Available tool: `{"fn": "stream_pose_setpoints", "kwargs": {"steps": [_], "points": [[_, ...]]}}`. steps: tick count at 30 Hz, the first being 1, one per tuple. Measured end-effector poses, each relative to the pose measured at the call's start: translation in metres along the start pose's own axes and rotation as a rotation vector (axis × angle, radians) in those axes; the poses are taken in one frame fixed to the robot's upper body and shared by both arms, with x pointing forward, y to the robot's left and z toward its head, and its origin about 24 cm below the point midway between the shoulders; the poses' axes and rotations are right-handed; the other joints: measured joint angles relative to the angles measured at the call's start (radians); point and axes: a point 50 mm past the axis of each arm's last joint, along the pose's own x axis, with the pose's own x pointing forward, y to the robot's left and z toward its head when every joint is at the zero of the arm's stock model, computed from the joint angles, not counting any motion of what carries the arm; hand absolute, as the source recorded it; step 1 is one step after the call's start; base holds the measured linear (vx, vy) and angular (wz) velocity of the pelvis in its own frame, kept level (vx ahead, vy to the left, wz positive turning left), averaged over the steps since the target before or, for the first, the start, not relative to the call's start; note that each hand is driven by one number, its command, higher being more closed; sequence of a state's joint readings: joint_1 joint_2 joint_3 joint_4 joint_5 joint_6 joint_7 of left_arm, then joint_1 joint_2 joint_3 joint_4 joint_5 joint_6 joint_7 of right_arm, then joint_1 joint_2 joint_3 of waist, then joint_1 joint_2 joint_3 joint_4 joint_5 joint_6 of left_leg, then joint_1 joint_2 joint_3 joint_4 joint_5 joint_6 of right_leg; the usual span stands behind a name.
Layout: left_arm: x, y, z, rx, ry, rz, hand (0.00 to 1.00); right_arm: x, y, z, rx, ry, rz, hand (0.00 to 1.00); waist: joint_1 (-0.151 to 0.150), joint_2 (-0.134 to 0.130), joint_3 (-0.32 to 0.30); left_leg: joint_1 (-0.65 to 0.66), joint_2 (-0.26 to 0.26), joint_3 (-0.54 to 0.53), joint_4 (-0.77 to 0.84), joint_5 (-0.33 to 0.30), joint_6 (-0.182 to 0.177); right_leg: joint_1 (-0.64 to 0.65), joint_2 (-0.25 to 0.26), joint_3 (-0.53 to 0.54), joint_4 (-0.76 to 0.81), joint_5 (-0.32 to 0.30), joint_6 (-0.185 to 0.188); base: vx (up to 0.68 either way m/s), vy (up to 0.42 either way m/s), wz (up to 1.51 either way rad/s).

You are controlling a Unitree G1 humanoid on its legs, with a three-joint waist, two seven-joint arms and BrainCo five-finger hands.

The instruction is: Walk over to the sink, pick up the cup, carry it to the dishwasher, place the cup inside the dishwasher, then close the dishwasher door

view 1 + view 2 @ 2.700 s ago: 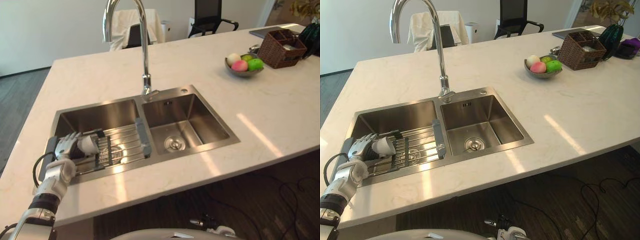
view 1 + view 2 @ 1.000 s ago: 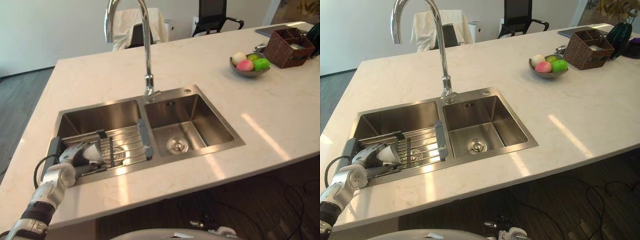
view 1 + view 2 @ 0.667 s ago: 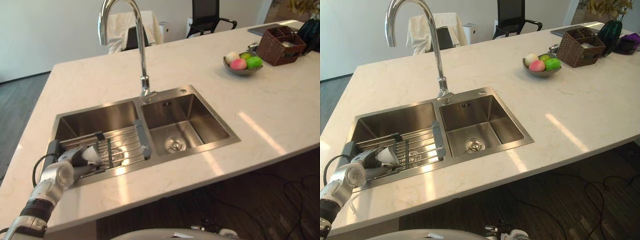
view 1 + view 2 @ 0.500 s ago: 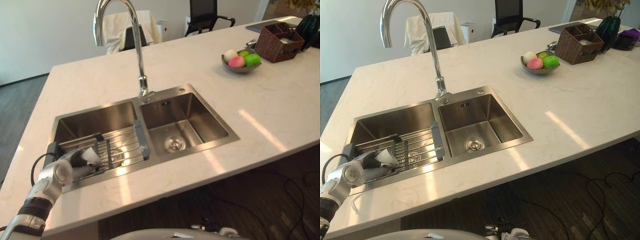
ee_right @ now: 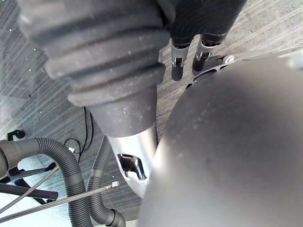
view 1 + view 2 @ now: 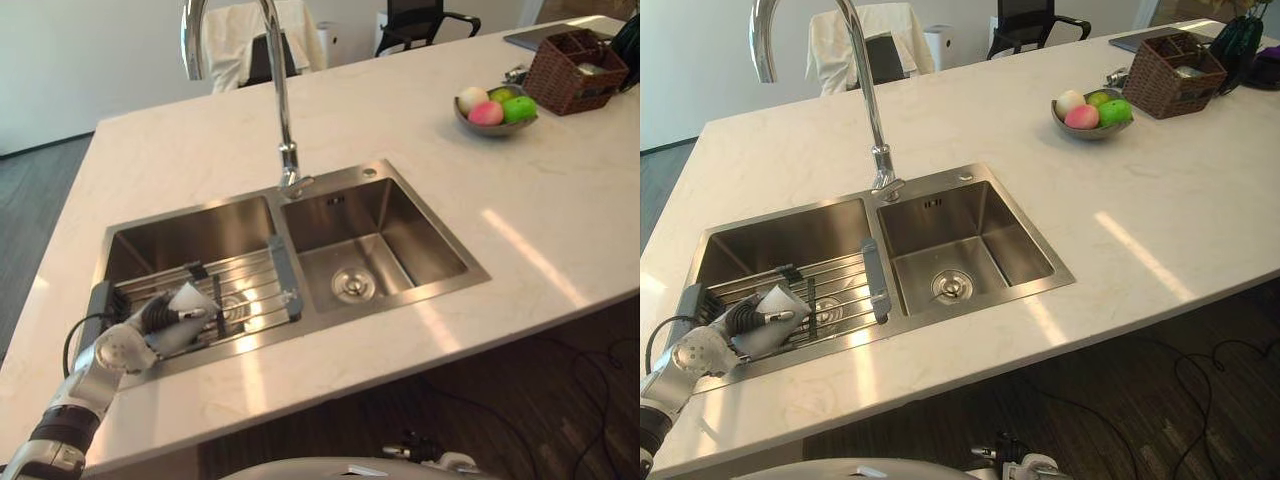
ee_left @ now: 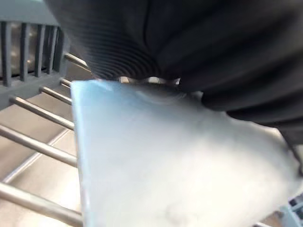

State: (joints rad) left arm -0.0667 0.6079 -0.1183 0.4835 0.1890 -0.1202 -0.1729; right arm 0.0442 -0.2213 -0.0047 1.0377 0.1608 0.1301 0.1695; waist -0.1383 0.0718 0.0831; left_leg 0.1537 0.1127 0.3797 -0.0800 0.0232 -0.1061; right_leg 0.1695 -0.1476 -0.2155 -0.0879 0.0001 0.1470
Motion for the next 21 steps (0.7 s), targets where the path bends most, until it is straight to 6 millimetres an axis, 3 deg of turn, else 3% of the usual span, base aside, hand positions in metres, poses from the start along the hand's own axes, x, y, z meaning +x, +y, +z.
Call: {"fn": "stream_pose_setpoints", "kwargs": {"steps": [5,11,15,18,21], "points": [[-0.003,-0.001,0.006,-0.116,-0.090,0.071,1.00,0.000,0.002,0.001,0.021,-0.020,-0.004,0.00,0.006,-0.005,0.003,-0.009,-0.002,-0.015,0.000,0.000,0.000,0.001,-0.002,-0.029,0.001,-0.001,0.001,0.01,-0.013,0.09],[0.000,-0.002,0.028,-0.358,-0.215,0.203,1.00,0.001,0.005,-0.003,0.057,-0.032,-0.012,0.00,0.010,-0.018,0.011,-0.013,-0.002,-0.021,0.000,0.003,0.001,0.003,-0.002,-0.038,0.006,0.000,0.000,0.00,-0.007,0.03],[-0.012,0.028,0.055,-0.626,-0.406,0.379,1.00,0.000,0.012,-0.015,0.131,-0.016,0.003,0.00,0.031,-0.054,0.015,-0.015,-0.003,-0.023,0.000,0.004,0.001,0.003,-0.002,-0.046,0.007,0.001,-0.001,0.00,0.000,0.00],[-0.027,0.054,0.068,-0.648,-0.526,0.529,1.00,0.000,0.013,-0.015,0.162,-0.029,-0.004,0.00,0.039,-0.054,0.014,-0.015,-0.006,-0.025,0.000,0.006,0.003,0.005,-0.004,-0.049,0.007,0.000,-0.001,0.00,0.000,0.00],[-0.039,0.066,0.081,-0.658,-0.631,0.644,1.00,-0.001,0.011,-0.018,0.187,-0.023,-0.012,0.00,0.056,-0.052,0.014,-0.015,-0.006,-0.033,0.000,0.009,0.004,0.009,-0.004,-0.058,0.007,0.000,-0.002,-0.02,-0.014,0.07]]}}
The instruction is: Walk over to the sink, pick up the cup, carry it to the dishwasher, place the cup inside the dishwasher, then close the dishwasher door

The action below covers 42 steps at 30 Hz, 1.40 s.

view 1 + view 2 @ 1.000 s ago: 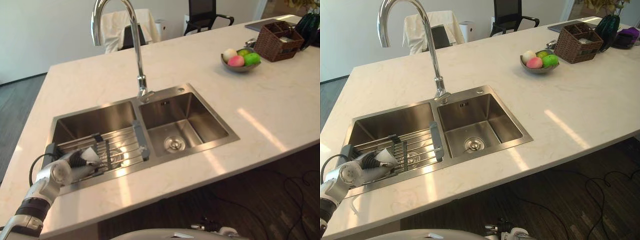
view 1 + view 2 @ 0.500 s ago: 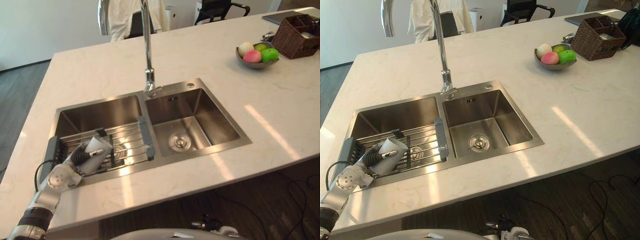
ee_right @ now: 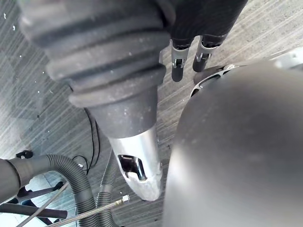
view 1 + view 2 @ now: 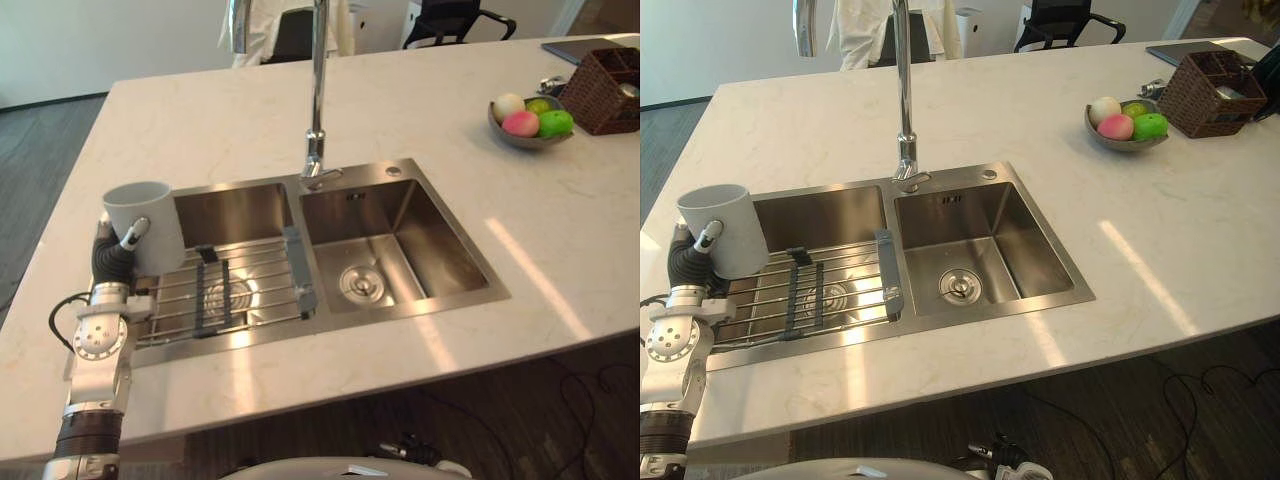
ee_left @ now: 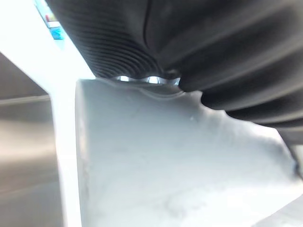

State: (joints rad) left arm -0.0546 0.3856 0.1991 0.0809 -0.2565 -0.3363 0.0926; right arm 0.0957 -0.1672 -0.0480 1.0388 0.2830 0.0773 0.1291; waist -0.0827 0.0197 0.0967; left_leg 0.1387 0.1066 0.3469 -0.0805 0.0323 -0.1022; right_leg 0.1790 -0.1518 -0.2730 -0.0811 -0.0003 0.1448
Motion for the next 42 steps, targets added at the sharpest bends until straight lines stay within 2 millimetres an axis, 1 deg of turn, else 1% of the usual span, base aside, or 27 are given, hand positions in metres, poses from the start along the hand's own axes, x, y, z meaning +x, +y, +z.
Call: {"fn": "stream_pose_setpoints", "kwargs": {"steps": [2,3,8,11,12,13,16,18,19,20,22,26,28,29,30,31,32,33,34,35,36,37,38,39,40,41,42], "points": [[0.001,-0.001,0.010,-0.006,-0.058,0.042,1.00,0.000,-0.001,-0.001,0.018,0.006,-0.003,0.00,0.000,0.000,-0.001,-0.007,-0.001,-0.018,-0.005,0.005,0.002,0.004,0.000,-0.017,0.000,-0.001,-0.002,-0.05,-0.023,0.22],[0.002,0.003,0.017,0.004,-0.105,0.086,1.00,0.000,-0.001,-0.001,0.020,0.010,-0.001,0.00,0.002,0.001,-0.002,-0.014,-0.001,-0.022,-0.006,0.008,0.003,0.000,0.001,-0.020,0.000,0.000,-0.004,-0.05,-0.019,0.17],[0.001,0.021,0.034,0.065,-0.234,0.238,1.00,-0.001,-0.001,-0.006,0.046,0.027,0.027,0.00,0.021,0.001,-0.015,-0.015,-0.001,-0.023,-0.006,0.009,0.003,-0.001,0.001,-0.020,0.000,0.001,-0.006,-0.01,-0.002,0.01],[0.000,0.024,0.045,0.087,-0.305,0.280,1.00,-0.002,-0.002,-0.009,0.049,0.042,0.026,0.00,0.029,-0.004,-0.018,-0.016,-0.001,-0.026,-0.006,0.010,0.004,0.000,0.001,-0.022,0.000,0.001,-0.006,0.00,0.000,0.00],[-0.003,0.026,0.056,0.073,-0.386,0.321,1.00,-0.002,-0.002,-0.015,0.097,0.081,0.020,0.00,0.049,-0.034,-0.057,-0.016,-0.002,-0.040,-0.006,0.010,0.003,0.010,0.002,-0.036,0.000,-0.003,-0.013,0.00,0.000,0.00],[-0.003,0.026,0.056,0.073,-0.386,0.321,1.00,-0.002,-0.002,-0.015,0.097,0.081,0.020,0.00,0.049,-0.034,-0.057,-0.016,-0.002,-0.040,-0.006,0.010,0.003,0.010,0.002,-0.036,0.000,-0.003,-0.013,0.00,0.000,0.00],[-0.004,0.025,0.056,0.065,-0.387,0.328,1.00,-0.003,-0.004,-0.019,0.112,0.092,0.013,0.00,0.048,-0.034,-0.061,-0.016,0.001,-0.025,0.000,0.010,0.003,-0.002,0.003,-0.008,0.000,0.000,-0.011,0.00,0.001,-0.12],[-0.009,0.023,0.062,0.013,-0.419,0.386,1.00,-0.003,-0.003,-0.023,0.129,0.088,0.014,0.00,0.044,-0.035,-0.064,-0.016,0.003,-0.014,0.001,0.007,-0.001,-0.019,0.006,0.014,0.000,0.006,-0.013,0.00,-0.005,-0.31],[-0.013,0.015,0.065,-0.024,-0.437,0.411,1.00,-0.006,-0.004,-0.033,0.139,0.078,0.021,0.00,0.021,-0.035,-0.067,-0.022,0.002,-0.032,0.001,0.004,-0.001,-0.020,0.006,0.008,0.000,0.006,-0.013,0.00,-0.022,-0.13],[-0.015,0.011,0.065,-0.034,-0.439,0.424,1.00,-0.008,-0.006,-0.036,0.161,0.051,0.026,0.00,0.009,-0.034,-0.067,-0.022,0.001,-0.050,0.001,0.004,0.001,-0.020,0.004,0.001,0.000,0.006,-0.013,0.00,-0.028,0.04],[-0.016,0.008,0.064,-0.031,-0.434,0.451,1.00,-0.012,-0.009,-0.042,0.169,0.024,0.031,0.00,-0.002,-0.028,-0.066,-0.023,-0.002,-0.093,0.001,0.003,0.001,-0.014,0.003,-0.015,0.000,0.000,-0.021,0.00,-0.022,0.15],[-0.030,0.007,0.058,-0.058,-0.386,0.557,1.00,-0.020,-0.016,-0.055,0.159,-0.006,0.035,0.00,-0.001,-0.012,-0.070,-0.045,-0.010,-0.154,-0.003,0.010,0.004,-0.002,-0.004,-0.072,0.013,-0.019,-0.016,-0.02,-0.022,0.44],[-0.043,-0.001,0.060,-0.071,-0.360,0.596,1.00,-0.020,-0.016,-0.054,0.113,-0.012,0.048,0.00,0.012,-0.005,-0.069,-0.106,-0.018,-0.226,0.001,0.033,0.009,-0.031,-0.012,-0.125,0.094,-0.071,-0.012,-0.03,-0.056,1.26],[-0.049,-0.003,0.062,-0.062,-0.346,0.603,1.00,-0.020,-0.015,-0.056,0.102,-0.005,0.047,0.00,0.023,-0.006,-0.069,-0.150,-0.029,-0.309,0.001,0.058,0.011,-0.043,-0.017,-0.187,0.146,-0.107,-0.017,0.00,-0.074,2.13],[-0.052,-0.001,0.064,-0.055,-0.335,0.619,1.00,-0.020,-0.018,-0.057,0.093,0.011,0.040,0.00,0.047,-0.007,-0.068,-0.183,-0.045,-0.391,0.000,0.087,0.014,-0.031,-0.021,-0.263,0.170,-0.126,-0.012,0.01,-0.077,2.88],[-0.055,0.000,0.066,-0.071,-0.335,0.629,1.00,-0.021,-0.022,-0.061,0.096,0.043,0.025,0.00,0.084,-0.007,-0.059,-0.213,-0.068,-0.406,-0.007,0.112,0.044,0.001,-0.025,-0.346,0.183,-0.144,-0.013,-0.02,-0.045,2.59],[-0.056,-0.001,0.067,-0.079,-0.338,0.631,1.00,-0.021,-0.023,-0.062,0.098,0.060,0.015,0.00,0.097,0.001,-0.050,-0.226,-0.078,-0.378,-0.007,0.098,0.113,0.026,-0.026,-0.405,0.183,-0.146,-0.014,-0.06,0.014,2.70],[-0.058,0.001,0.069,-0.089,-0.342,0.632,1.00,-0.020,-0.023,-0.064,0.107,0.094,0.000,0.00,0.123,-0.031,-0.040,-0.225,-0.088,-0.241,0.000,0.014,0.266,0.083,-0.044,-0.519,0.162,-0.129,-0.016,-0.06,0.030,2.37],[-0.058,0.001,0.071,-0.093,-0.351,0.630,1.00,-0.019,-0.022,-0.064,0.112,0.099,0.002,0.00,0.123,-0.056,-0.031,-0.246,-0.088,-0.127,0.080,-0.026,0.277,0.104,-0.072,-0.571,0.156,-0.128,-0.018,-0.01,0.089,2.76],[-0.058,-0.001,0.071,-0.112,-0.358,0.618,1.00,-0.018,-0.024,-0.058,0.136,0.089,-0.009,0.00,0.125,-0.053,-0.027,-0.306,-0.049,0.062,0.285,-0.081,0.291,0.126,-0.083,-0.640,0.181,-0.131,-0.019,0.03,0.119,2.92],[-0.060,-0.005,0.072,-0.128,-0.356,0.580,1.00,-0.017,-0.034,-0.049,0.225,0.040,-0.051,0.00,0.139,0.002,-0.025,-0.303,0.040,0.273,0.494,-0.110,0.313,0.166,-0.071,-0.719,0.243,-0.135,-0.021,0.06,0.147,3.09],[-0.060,-0.008,0.076,-0.153,-0.373,0.553,1.00,-0.019,-0.037,-0.050,0.272,0.014,-0.084,0.00,0.119,0.037,-0.022,-0.282,0.029,0.324,0.466,-0.130,0.260,0.197,-0.060,-0.774,0.284,-0.137,-0.024,0.05,0.128,2.75],[-0.060,-0.012,0.080,-0.172,-0.391,0.528,1.00,-0.020,-0.042,-0.050,0.310,-0.007,-0.106,0.00,0.103,0.047,-0.020,-0.268,0.008,0.336,0.420,-0.133,0.257,0.211,-0.064,-0.809,0.311,-0.141,-0.027,0.02,0.193,2.22],[-0.059,-0.018,0.088,-0.203,-0.431,0.489,1.00,-0.020,-0.044,-0.048,0.362,-0.013,-0.121,0.00,0.098,0.060,-0.018,-0.247,-0.055,0.308,0.311,-0.135,0.247,0.216,-0.076,-0.846,0.348,-0.175,-0.037,-0.10,0.277,1.92],[-0.055,-0.022,0.093,-0.227,-0.460,0.457,1.00,-0.016,-0.037,-0.046,0.374,0.009,-0.094,0.00,0.109,0.023,0.007,-0.234,-0.137,0.257,0.236,-0.110,0.251,0.238,-0.111,-0.885,0.372,-0.228,-0.047,-0.14,0.266,1.56],[-0.053,-0.025,0.092,-0.248,-0.450,0.447,1.00,-0.016,-0.037,-0.043,0.381,0.014,-0.092,0.00,0.113,0.017,0.014,-0.228,-0.170,0.234,0.207,-0.105,0.245,0.244,-0.132,-0.906,0.400,-0.239,-0.043,-0.18,0.255,1.44],[-0.053,-0.032,0.085,-0.281,-0.396,0.427,1.00,-0.015,-0.042,-0.035,0.374,0.011,-0.095,0.00,0.112,0.038,0.028,-0.201,-0.210,0.204,0.139,-0.122,0.222,0.255,-0.170,-0.959,0.487,-0.216,-0.079,-0.08,0.272,1.40]]}}
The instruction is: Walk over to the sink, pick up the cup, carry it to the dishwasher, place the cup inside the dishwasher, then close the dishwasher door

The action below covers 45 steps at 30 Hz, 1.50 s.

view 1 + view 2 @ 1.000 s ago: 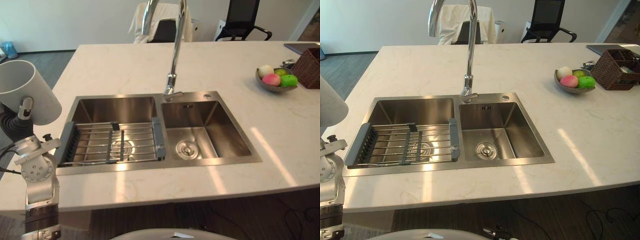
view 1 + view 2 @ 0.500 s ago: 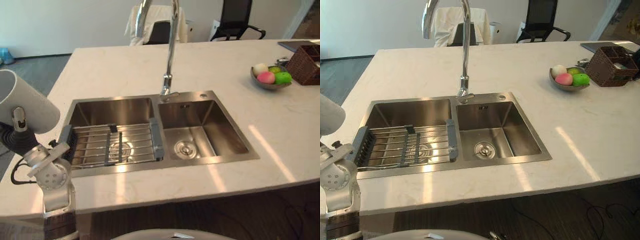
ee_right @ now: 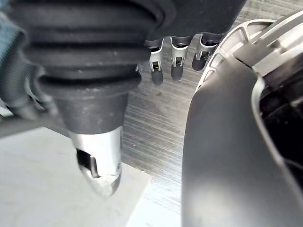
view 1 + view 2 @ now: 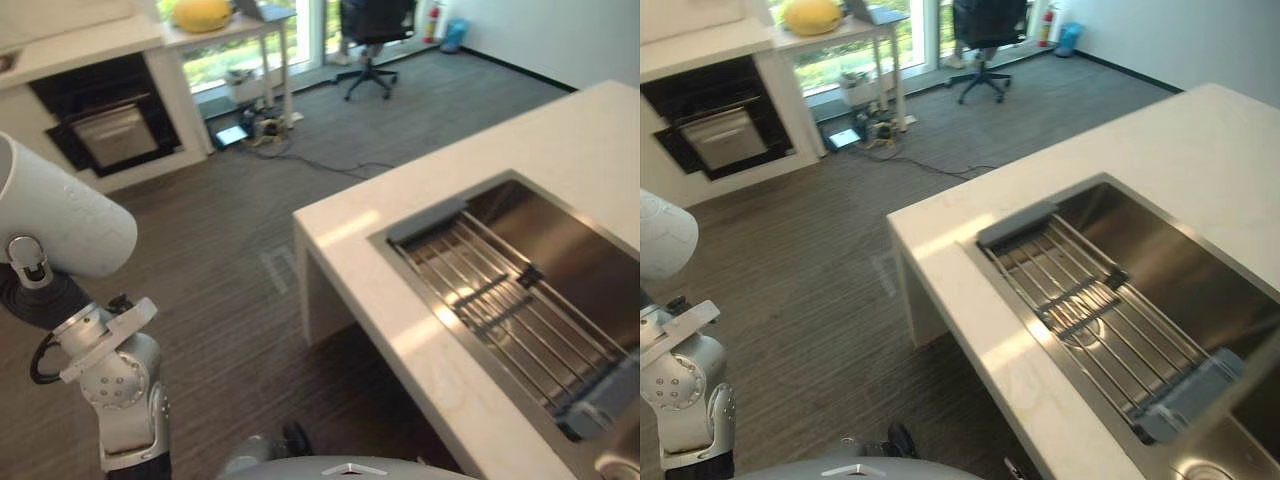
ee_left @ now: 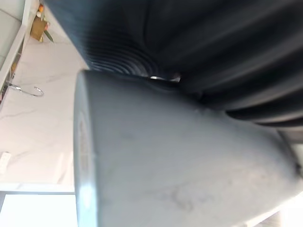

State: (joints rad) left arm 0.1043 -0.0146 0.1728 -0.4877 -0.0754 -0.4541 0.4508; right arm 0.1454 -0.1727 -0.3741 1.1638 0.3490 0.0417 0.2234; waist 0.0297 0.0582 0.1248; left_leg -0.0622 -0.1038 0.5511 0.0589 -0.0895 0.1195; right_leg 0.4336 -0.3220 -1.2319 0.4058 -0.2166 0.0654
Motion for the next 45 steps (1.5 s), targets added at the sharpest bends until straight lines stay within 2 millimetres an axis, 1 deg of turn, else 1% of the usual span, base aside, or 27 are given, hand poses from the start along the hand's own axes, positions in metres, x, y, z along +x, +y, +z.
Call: {"fn": "stream_pose_setpoints", "kwargs": {"steps": [1,2,3,4,5,6,7,8,9,11,15,18,19,20,21,23,25,26,27,29,30,31,33,36,38,39,45], "points": [[-0.003,-0.002,-0.005,-0.004,0.041,-0.016,1.00,0.000,0.000,0.001,0.011,0.005,0.010,0.00,-0.004,-0.037,0.016,0.011,-0.014,0.028,0.083,-0.112,-0.006,0.007,-0.102,-0.032,0.093,0.029,-0.060,0.00,0.249,1.24],[-0.003,-0.002,-0.004,-0.005,0.040,-0.029,1.00,0.001,0.004,0.005,0.008,-0.008,0.028,0.00,0.011,-0.039,0.017,-0.009,0.026,0.008,0.231,-0.152,0.086,0.004,-0.138,-0.006,0.176,0.028,-0.093,0.16,0.154,1.04],[-0.003,-0.006,-0.003,-0.040,0.048,-0.046,1.00,-0.001,0.000,0.017,-0.008,-0.051,0.030,0.00,0.019,-0.002,0.018,0.002,0.070,-0.078,0.279,-0.151,0.031,-0.011,-0.146,0.093,0.305,0.073,-0.201,0.17,0.056,1.03],[-0.004,-0.010,-0.006,-0.056,0.069,-0.061,1.00,0.000,0.003,0.019,-0.008,-0.056,0.049,0.00,0.015,-0.006,0.013,0.011,0.037,-0.155,0.267,-0.137,0.019,-0.068,-0.141,0.234,0.355,0.105,-0.225,0.18,0.095,1.98],[-0.007,-0.021,-0.007,-0.105,0.077,-0.105,1.00,0.000,0.002,0.019,0.005,-0.047,0.059,0.00,-0.008,0.004,0.008,0.013,0.011,-0.257,0.236,-0.106,0.050,-0.173,-0.015,0.504,0.368,0.013,-0.117,0.09,0.083,2.84],[-0.015,-0.028,-0.017,-0.116,0.125,-0.149,1.00,0.000,0.002,0.012,0.023,-0.016,0.068,0.00,-0.022,0.023,0.013,0.024,-0.011,-0.359,0.183,-0.075,-0.027,-0.256,0.141,0.688,0.317,-0.062,-0.048,0.10,0.052,2.88],[-0.019,-0.030,-0.024,-0.111,0.160,-0.167,1.00,0.001,0.007,0.010,0.034,-0.007,0.083,0.00,-0.027,-0.004,0.017,0.027,-0.006,-0.384,0.196,-0.112,-0.211,-0.276,0.185,0.769,0.255,-0.076,-0.046,0.13,-0.019,2.76],[-0.018,-0.028,-0.027,-0.081,0.164,-0.214,1.00,0.005,0.027,-0.002,0.052,0.042,0.151,0.00,-0.021,-0.079,0.027,-0.081,-0.030,-0.447,0.452,-0.186,0.038,-0.335,0.125,0.822,0.182,-0.082,0.006,0.15,-0.059,2.18],[-0.016,-0.031,-0.026,-0.093,0.153,-0.239,1.00,0.006,0.025,0.005,0.046,0.021,0.141,0.00,-0.017,-0.065,0.035,-0.083,0.083,-0.553,0.389,-0.124,-0.086,-0.366,0.121,0.851,0.137,-0.115,0.066,0.12,-0.059,2.02],[-0.020,-0.031,-0.033,-0.085,0.193,-0.225,1.00,0.004,0.022,0.007,0.031,0.027,0.170,0.00,0.009,-0.085,0.038,-0.041,0.025,-0.598,0.384,-0.137,-0.085,-0.421,0.091,0.994,0.091,-0.126,0.059,0.04,-0.017,1.25],[-0.037,-0.054,-0.034,-0.163,0.255,-0.314,1.00,0.004,0.031,0.014,-0.011,-0.005,0.255,0.00,-0.004,-0.030,0.012,0.008,0.067,-0.757,0.355,-0.152,-0.064,-0.579,0.219,1.230,0.008,-0.057,0.044,0.15,-0.135,1.00],[-0.044,-0.062,-0.033,-0.188,0.274,-0.367,1.00,0.004,0.039,0.015,-0.112,0.011,0.326,0.00,-0.012,-0.045,-0.004,0.033,0.090,-0.835,0.435,-0.234,-0.116,-0.613,0.242,1.257,-0.090,0.077,0.014,0.28,-0.255,0.76],[-0.045,-0.060,-0.032,-0.177,0.274,-0.388,1.00,0.004,0.043,0.011,-0.148,0.032,0.349,0.00,-0.005,-0.080,-0.023,0.032,0.073,-0.850,0.499,-0.294,-0.138,-0.613,0.235,1.274,-0.091,0.149,-0.013,0.35,-0.350,0.58],[-0.047,-0.058,-0.032,-0.172,0.281,-0.389,1.00,0.004,0.043,0.010,-0.168,0.041,0.352,0.00,-0.001,-0.082,-0.026,0.038,0.077,-0.858,0.533,-0.325,-0.148,-0.614,0.238,1.279,-0.058,0.199,0.056,0.40,-0.401,0.43],[-0.054,-0.053,-0.033,-0.166,0.320,-0.374,1.00,0.004,0.040,0.018,-0.207,0.033,0.348,0.00,0.000,-0.039,-0.040,0.046,0.127,-0.874,0.569,-0.375,-0.171,-0.613,0.281,1.242,0.004,0.145,0.036,0.35,-0.362,0.25],[-0.059,-0.050,-0.027,-0.186,0.335,-0.372,1.00,0.004,0.041,0.022,-0.249,0.047,0.349,0.00,0.004,-0.024,-0.067,0.051,0.172,-0.877,0.530,-0.394,-0.168,-0.640,0.309,1.219,0.046,0.091,0.005,0.22,-0.263,0.14],[-0.059,-0.047,-0.024,-0.213,0.345,-0.361,1.00,0.005,0.043,0.021,-0.274,0.068,0.342,0.00,0.009,-0.023,-0.074,0.095,0.194,-0.854,0.477,-0.346,-0.156,-0.621,0.321,1.212,0.036,0.061,-0.011,0.21,-0.226,0.17],[-0.060,-0.049,-0.023,-0.237,0.349,-0.364,1.00,0.005,0.042,0.021,-0.262,0.068,0.329,0.00,-0.004,-0.008,-0.068,0.037,0.199,-0.818,0.607,-0.307,-0.159,-0.595,0.320,1.181,0.029,0.045,-0.021,0.24,-0.184,0.66],[-0.064,-0.052,-0.022,-0.270,0.356,-0.359,1.00,0.004,0.036,0.022,-0.240,0.077,0.289,0.00,-0.003,0.018,-0.052,-0.065,0.217,-0.765,0.832,-0.197,-0.192,-0.536,0.320,1.139,0.023,0.023,-0.030,0.23,-0.163,0.75],[-0.069,-0.048,-0.021,-0.282,0.365,-0.345,1.00,0.002,0.028,0.014,-0.222,0.102,0.235,0.00,0.002,0.046,-0.041,-0.126,0.284,-0.661,0.985,-0.020,-0.198,-0.443,0.327,1.106,-0.013,0.004,-0.044,0.26,-0.130,0.62],[-0.070,-0.046,-0.020,-0.282,0.359,-0.341,1.00,0.001,0.024,0.007,-0.205,0.119,0.211,0.00,0.006,0.031,-0.046,-0.145,0.331,-0.594,1.022,0.083,-0.192,-0.384,0.325,1.088,-0.061,0.007,-0.048,0.34,-0.122,0.52],[-0.069,-0.045,-0.019,-0.281,0.349,-0.343,1.00,0.000,0.023,0.004,-0.197,0.125,0.202,0.00,0.009,0.020,-0.053,-0.149,0.351,-0.564,1.033,0.113,-0.183,-0.357,0.322,1.080,-0.088,0.013,-0.053,0.30,-0.073,0.44],[-0.065,-0.046,-0.020,-0.285,0.321,-0.375,1.00,0.000,0.021,0.003,-0.193,0.128,0.180,0.00,0.006,0.021,-0.051,-0.175,0.386,-0.449,1.001,-0.039,-0.146,-0.306,0.305,1.053,-0.163,0.036,-0.045,0.27,-0.028,0.39],[-0.059,-0.047,-0.027,-0.255,0.313,-0.439,1.00,0.002,0.025,0.004,-0.207,0.131,0.193,0.00,-0.001,-0.026,-0.024,-0.158,0.296,-0.344,0.648,-0.164,-0.150,-0.256,0.234,1.057,-0.242,0.065,-0.020,0.22,0.070,0.33],[-0.058,-0.045,-0.027,-0.246,0.309,-0.432,1.00,0.002,0.023,0.006,-0.218,0.139,0.185,0.00,0.004,-0.030,-0.024,-0.122,0.237,-0.394,0.363,-0.102,-0.173,-0.254,0.215,1.084,-0.264,0.070,-0.010,0.13,0.130,-0.14],[-0.058,-0.040,-0.027,-0.227,0.310,-0.415,1.00,0.002,0.021,0.007,-0.222,0.146,0.183,0.00,0.011,-0.020,-0.025,-0.084,0.224,-0.449,0.204,0.018,-0.188,-0.239,0.226,1.144,-0.305,0.060,0.011,0.13,0.192,-0.64],[-0.056,-0.025,-0.036,-0.140,0.338,-0.408,1.00,0.005,0.045,-0.005,-0.264,0.171,0.253,0.00,-0.001,-0.096,-0.026,-0.055,0.204,-0.415,0.325,-0.046,-0.151,-0.193,0.231,1.311,-0.335,0.061,0.024,0.16,0.115,-0.46]]}}
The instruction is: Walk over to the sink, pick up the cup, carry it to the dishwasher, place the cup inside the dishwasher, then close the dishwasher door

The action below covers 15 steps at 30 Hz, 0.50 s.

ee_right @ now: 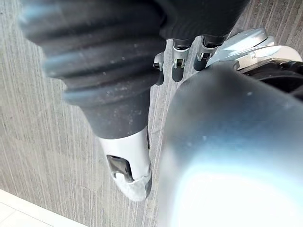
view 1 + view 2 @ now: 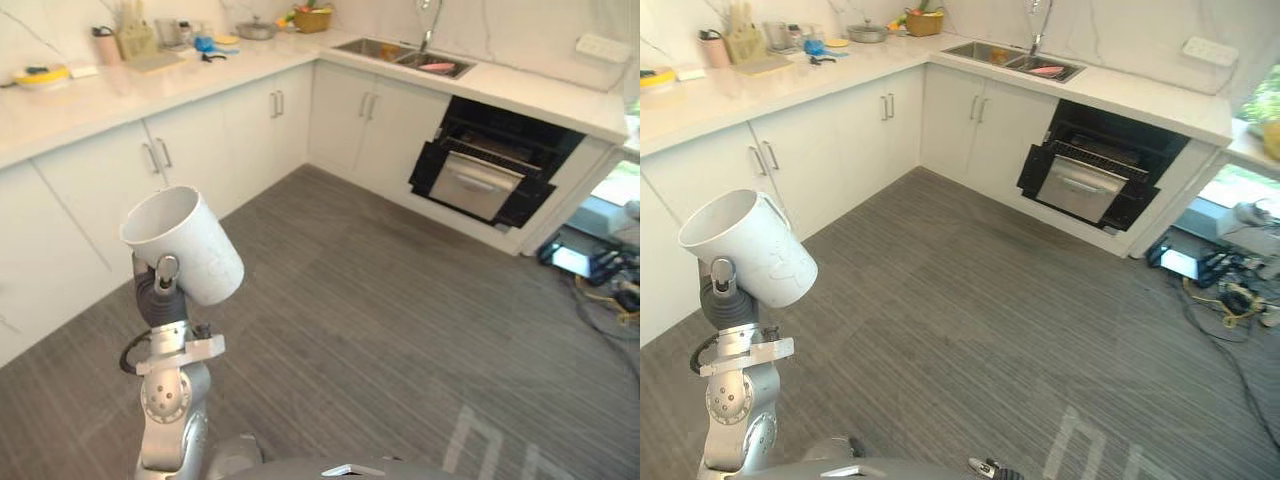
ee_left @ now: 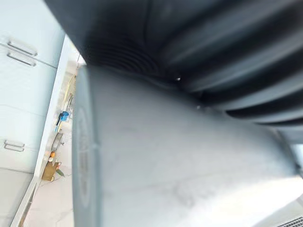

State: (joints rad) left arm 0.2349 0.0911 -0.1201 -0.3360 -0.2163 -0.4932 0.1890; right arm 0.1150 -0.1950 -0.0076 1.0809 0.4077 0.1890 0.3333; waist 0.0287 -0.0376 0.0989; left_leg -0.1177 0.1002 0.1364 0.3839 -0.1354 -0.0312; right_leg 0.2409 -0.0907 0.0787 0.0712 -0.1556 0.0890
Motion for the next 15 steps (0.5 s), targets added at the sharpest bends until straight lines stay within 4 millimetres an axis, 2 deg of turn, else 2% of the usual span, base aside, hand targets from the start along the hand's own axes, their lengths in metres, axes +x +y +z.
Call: {"fn": "stream_pose_setpoints", "kwargs": {"steps": [1,4,7,11,12,13,14,15], "points": [[0.008,-0.037,-0.002,-0.084,-0.020,-0.182,1.00,0.000,0.004,0.007,0.003,-0.047,0.018,0.00,-0.031,-0.011,-0.037,0.139,-0.054,0.053,-0.444,0.263,0.009,-0.122,-0.024,0.020,0.016,0.025,0.025,0.04,0.045,-0.14],[0.008,-0.037,-0.002,-0.083,-0.019,-0.182,1.00,0.000,0.004,0.007,0.003,-0.047,0.018,0.00,-0.031,-0.011,-0.037,0.140,-0.054,0.054,-0.446,0.264,0.009,-0.122,-0.024,0.020,0.015,0.025,0.025,0.00,0.000,0.00],[0.006,-0.033,-0.010,-0.066,0.018,-0.167,1.00,0.000,0.004,0.007,-0.001,-0.043,0.015,0.00,-0.030,-0.009,-0.037,0.155,-0.054,0.056,-0.463,0.266,0.009,-0.118,-0.025,0.014,0.011,0.018,0.013,-0.01,-0.013,-0.03],[0.004,-0.026,-0.020,-0.039,0.063,-0.107,1.00,-0.001,0.002,0.007,-0.011,-0.034,0.007,0.00,-0.036,-0.008,-0.033,0.153,-0.057,0.059,-0.462,0.244,0.019,-0.126,-0.048,-0.086,0.032,0.000,-0.002,0.00,-0.013,0.00],[0.005,-0.022,-0.019,-0.028,0.060,-0.081,1.00,-0.001,0.003,0.008,-0.028,-0.035,0.008,0.00,-0.038,-0.021,-0.035,0.149,-0.064,0.064,-0.461,0.234,0.016,-0.149,-0.062,-0.099,0.074,-0.023,-0.017,0.05,0.018,0.19],[0.006,-0.019,-0.022,-0.020,0.070,-0.062,1.00,0.000,0.005,0.009,-0.030,-0.042,0.014,0.00,-0.044,-0.055,-0.034,0.110,-0.089,0.075,-0.347,0.184,0.027,-0.169,-0.100,-0.113,0.121,-0.056,-0.038,0.08,0.042,0.27],[0.004,-0.019,-0.026,-0.017,0.088,-0.054,1.00,-0.001,0.004,0.008,-0.022,-0.043,0.009,0.00,-0.045,-0.057,-0.034,0.089,-0.105,0.090,-0.246,0.136,0.027,-0.168,-0.115,-0.128,0.140,-0.071,-0.057,0.15,0.072,0.38],[0.001,-0.018,-0.030,-0.016,0.112,-0.031,1.00,-0.005,-0.005,0.003,0.003,-0.047,-0.021,0.00,-0.054,-0.038,-0.031,0.094,-0.120,0.107,-0.149,0.019,0.043,-0.181,-0.127,-0.178,0.265,-0.084,-0.079,0.13,0.085,0.24]]}}
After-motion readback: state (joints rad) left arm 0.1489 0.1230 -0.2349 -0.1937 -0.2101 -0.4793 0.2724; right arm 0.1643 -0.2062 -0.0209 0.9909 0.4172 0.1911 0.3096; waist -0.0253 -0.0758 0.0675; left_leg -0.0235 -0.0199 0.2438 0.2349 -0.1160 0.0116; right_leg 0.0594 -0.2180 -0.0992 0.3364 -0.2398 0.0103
